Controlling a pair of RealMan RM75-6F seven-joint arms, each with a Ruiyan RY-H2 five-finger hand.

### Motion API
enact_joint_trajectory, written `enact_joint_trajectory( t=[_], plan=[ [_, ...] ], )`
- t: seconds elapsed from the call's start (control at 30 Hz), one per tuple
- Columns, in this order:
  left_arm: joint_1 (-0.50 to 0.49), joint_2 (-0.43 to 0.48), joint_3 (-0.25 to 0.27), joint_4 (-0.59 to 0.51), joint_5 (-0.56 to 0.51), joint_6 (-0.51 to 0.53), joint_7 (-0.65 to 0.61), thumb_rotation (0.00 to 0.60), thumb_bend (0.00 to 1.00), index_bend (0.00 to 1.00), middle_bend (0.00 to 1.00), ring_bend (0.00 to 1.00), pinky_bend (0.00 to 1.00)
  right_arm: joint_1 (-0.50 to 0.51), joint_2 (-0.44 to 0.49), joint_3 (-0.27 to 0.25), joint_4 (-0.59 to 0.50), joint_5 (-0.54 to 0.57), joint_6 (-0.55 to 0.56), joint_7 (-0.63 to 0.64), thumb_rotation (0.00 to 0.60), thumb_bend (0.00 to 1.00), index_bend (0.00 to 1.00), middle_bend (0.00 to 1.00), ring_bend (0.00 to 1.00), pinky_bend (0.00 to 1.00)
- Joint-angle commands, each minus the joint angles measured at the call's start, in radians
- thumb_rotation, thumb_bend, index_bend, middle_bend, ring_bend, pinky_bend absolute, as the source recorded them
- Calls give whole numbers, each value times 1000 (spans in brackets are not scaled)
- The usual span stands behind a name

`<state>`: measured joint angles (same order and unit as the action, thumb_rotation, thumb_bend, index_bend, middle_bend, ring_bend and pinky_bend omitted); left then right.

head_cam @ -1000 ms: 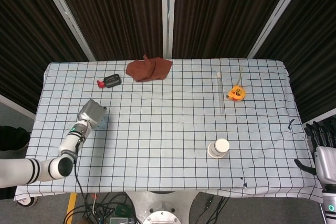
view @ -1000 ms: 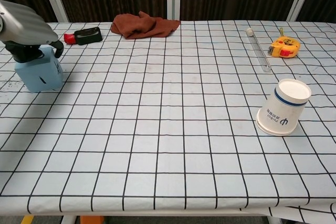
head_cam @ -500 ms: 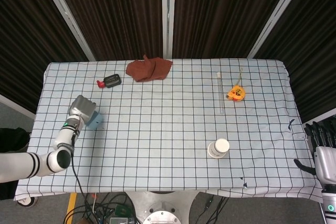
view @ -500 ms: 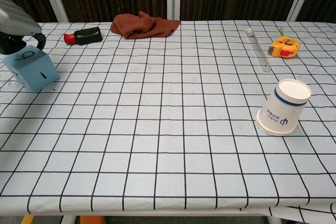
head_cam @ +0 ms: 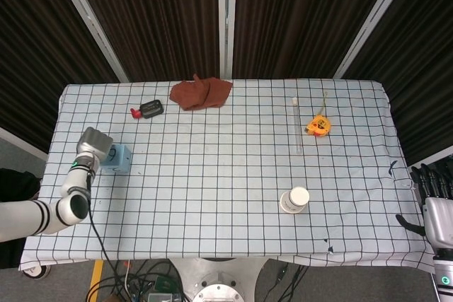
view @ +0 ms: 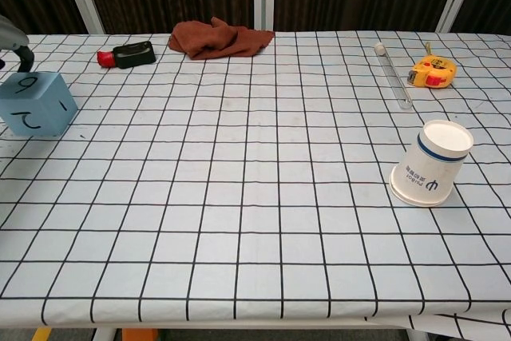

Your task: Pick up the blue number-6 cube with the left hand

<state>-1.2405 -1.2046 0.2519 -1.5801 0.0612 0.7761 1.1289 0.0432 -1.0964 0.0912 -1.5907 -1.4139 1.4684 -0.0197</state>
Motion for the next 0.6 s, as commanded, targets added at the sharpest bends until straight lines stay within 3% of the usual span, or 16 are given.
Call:
enact_joint_trajectory(
  t=[0.03, 0.13, 0.2, 0.27, 0.33, 0.37, 0.4, 0.47, 0.5, 0.53, 0.6],
  plan=[
    [1, 17, -3, -17, 21, 8, -27, 600, 731, 235, 868, 918, 952, 0, 1, 0, -1, 0, 1, 0, 600, 55, 0, 0, 0, 0],
    [23, 58, -29, -64, 89, 56, -96, 600, 730, 154, 866, 917, 952, -1, 4, 1, -5, -3, 5, 2, 600, 54, 0, 0, 0, 0],
    [75, 95, -58, -124, 222, 148, -185, 600, 727, 137, 857, 911, 947, -2, 7, 1, -8, -5, 8, 5, 600, 55, 0, 0, 0, 0],
    [182, 122, -79, -187, 461, 315, -327, 600, 719, 136, 835, 893, 930, -4, 11, 2, -11, -6, 12, 10, 600, 56, 0, 0, 0, 0],
    [312, 122, -78, -208, 721, 503, -500, 600, 640, 136, 779, 849, 888, -4, 13, 3, -13, -9, 14, 12, 600, 56, 0, 0, 0, 0],
    [402, 109, -65, -192, 881, 628, -622, 600, 552, 136, 739, 815, 859, -2, 13, 4, -14, -11, 14, 13, 600, 56, 0, 0, 0, 0],
    [465, 97, -52, -174, 970, 709, -702, 600, 460, 136, 701, 777, 832, -1, 13, 4, -15, -13, 13, 12, 600, 55, 0, 0, 0, 0],
    [590, 75, -27, -139, 1093, 847, -837, 600, 242, 136, 582, 628, 751, 2, 12, 3, -19, -22, 15, 7, 600, 55, 0, 0, 0, 0],
    [635, 67, -15, -124, 1128, 889, -878, 600, 117, 134, 463, 482, 659, 3, 11, 2, -20, -29, 19, 5, 600, 54, 0, 0, 0, 0],
    [677, 61, -2, -107, 1158, 924, -908, 600, 66, 131, 385, 389, 589, 3, 8, 1, -19, -39, 25, 3, 600, 48, 0, 0, 0, 0],
    [763, 48, 28, -65, 1219, 985, -960, 600, 2, 115, 131, 111, 312, 0, -3, -5, -8, -76, 53, 4, 600, 21, 0, 0, 0, 0]
  ],
)
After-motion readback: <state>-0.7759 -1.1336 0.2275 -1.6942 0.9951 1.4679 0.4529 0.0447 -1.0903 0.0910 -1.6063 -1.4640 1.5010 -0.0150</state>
